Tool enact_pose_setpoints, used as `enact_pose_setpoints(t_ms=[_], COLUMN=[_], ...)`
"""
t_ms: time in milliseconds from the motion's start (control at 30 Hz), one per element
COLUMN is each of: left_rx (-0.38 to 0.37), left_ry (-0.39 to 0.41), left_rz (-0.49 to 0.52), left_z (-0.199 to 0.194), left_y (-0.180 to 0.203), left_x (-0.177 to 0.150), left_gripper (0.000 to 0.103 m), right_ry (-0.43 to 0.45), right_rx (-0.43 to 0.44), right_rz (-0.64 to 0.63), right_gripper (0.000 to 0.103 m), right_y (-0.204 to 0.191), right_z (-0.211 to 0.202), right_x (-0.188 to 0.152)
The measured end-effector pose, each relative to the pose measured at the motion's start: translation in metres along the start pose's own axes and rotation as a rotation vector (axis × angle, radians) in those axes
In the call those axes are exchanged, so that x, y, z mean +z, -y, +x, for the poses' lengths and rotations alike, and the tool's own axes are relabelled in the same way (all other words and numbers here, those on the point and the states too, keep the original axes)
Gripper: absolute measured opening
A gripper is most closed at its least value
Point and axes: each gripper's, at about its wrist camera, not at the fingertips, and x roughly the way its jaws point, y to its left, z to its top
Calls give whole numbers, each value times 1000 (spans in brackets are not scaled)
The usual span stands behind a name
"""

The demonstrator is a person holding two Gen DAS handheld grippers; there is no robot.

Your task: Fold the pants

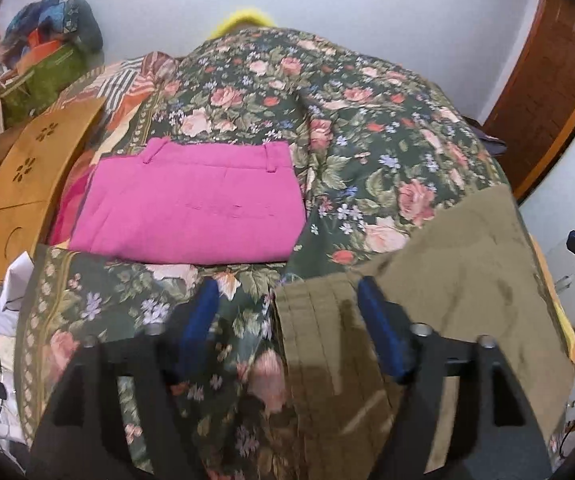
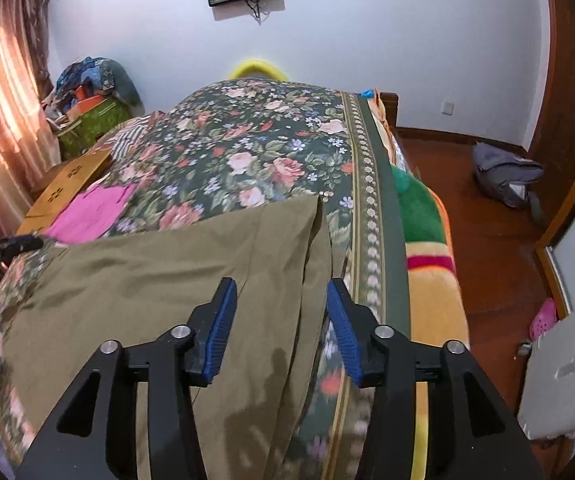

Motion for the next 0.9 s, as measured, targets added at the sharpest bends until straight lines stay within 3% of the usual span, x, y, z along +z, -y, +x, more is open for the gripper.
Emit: enact_pose_setpoints(t_ms=[133,300,467,500,533,600,667,900], left_rx=[-19,-50,-106,-114,-123,-131,-110,13], left_ry=[-42,-90,-120,-122,-123,-117,-102,-51], left_rz=[20,48,-7,-19,-29,-34,-19,78], left_z=[26,54,71,73,74,74,71,64], left_y=[5,12,7,6,5,4,8,24], left_x=[3,1,-2,-3,-4,-5,-5,-6], left_gripper=[83,84,84,84,83,80,79,78], right_ry=[-55,-104,-157,-167,-171,-168,-140,-53], right_rx=[26,55,99,105,118,144,137,-1], right_rz=[24,27,17,19,21,20,-12,-163], right_gripper=[46,46,46,43,32,25,13,10], right_y=[11,19,25,26,26,26,20,-3], right_z=[39,82,115,120,123,125,121,105], right_x=[12,27,35,35,34,33,32,34])
